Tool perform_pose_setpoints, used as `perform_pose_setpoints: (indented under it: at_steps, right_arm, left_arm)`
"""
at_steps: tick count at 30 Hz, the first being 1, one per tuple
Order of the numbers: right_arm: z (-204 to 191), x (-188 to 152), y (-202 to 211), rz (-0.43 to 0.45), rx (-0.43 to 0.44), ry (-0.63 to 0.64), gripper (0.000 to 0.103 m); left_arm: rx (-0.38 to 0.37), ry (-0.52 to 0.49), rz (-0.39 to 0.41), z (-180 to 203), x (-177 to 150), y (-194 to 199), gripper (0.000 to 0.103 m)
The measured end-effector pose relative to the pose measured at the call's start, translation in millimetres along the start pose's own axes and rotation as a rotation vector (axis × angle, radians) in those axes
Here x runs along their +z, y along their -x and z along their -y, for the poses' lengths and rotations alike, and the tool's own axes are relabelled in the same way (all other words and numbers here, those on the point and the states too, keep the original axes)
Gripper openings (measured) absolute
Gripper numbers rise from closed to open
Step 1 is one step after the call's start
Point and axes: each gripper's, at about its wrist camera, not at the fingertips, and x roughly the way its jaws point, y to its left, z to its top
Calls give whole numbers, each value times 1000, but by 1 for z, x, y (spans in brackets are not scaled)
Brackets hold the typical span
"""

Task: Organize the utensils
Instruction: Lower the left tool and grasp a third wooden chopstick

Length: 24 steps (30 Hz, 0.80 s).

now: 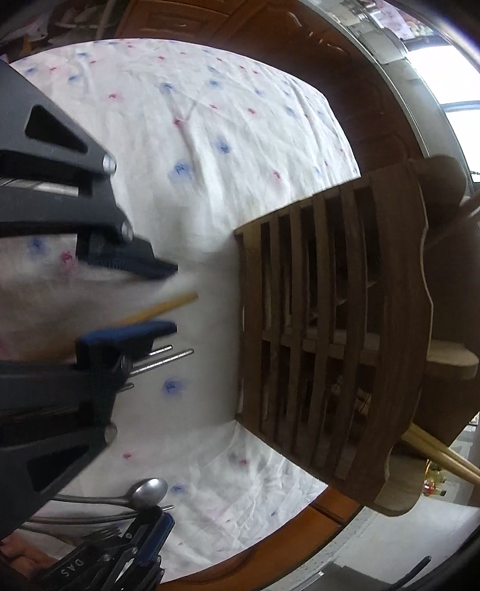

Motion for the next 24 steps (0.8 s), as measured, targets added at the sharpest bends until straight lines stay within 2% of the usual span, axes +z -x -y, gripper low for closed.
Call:
perform_pose_setpoints:
  at_steps: [2, 7, 11, 15, 24]
  right_arm:
    - [0, 0, -1, 2, -9, 5, 9]
    - [4, 2, -2, 3, 30, -29, 6]
    - [7, 4, 4, 16, 87, -75, 5]
    - [6, 6, 20, 51, 122, -90, 4]
    - [-5, 11, 60, 144, 169, -81, 4]
  left_arm:
    - [-3, -7, 14, 1, -2, -1, 10]
    - [2, -11, 33, 4, -6, -3, 6]
    - [-61, 45, 45, -8, -11, 5, 3]
    - [-119, 86, 71, -17, -18, 23, 2]
    - [-192, 122, 157, -31, -38, 76, 2]
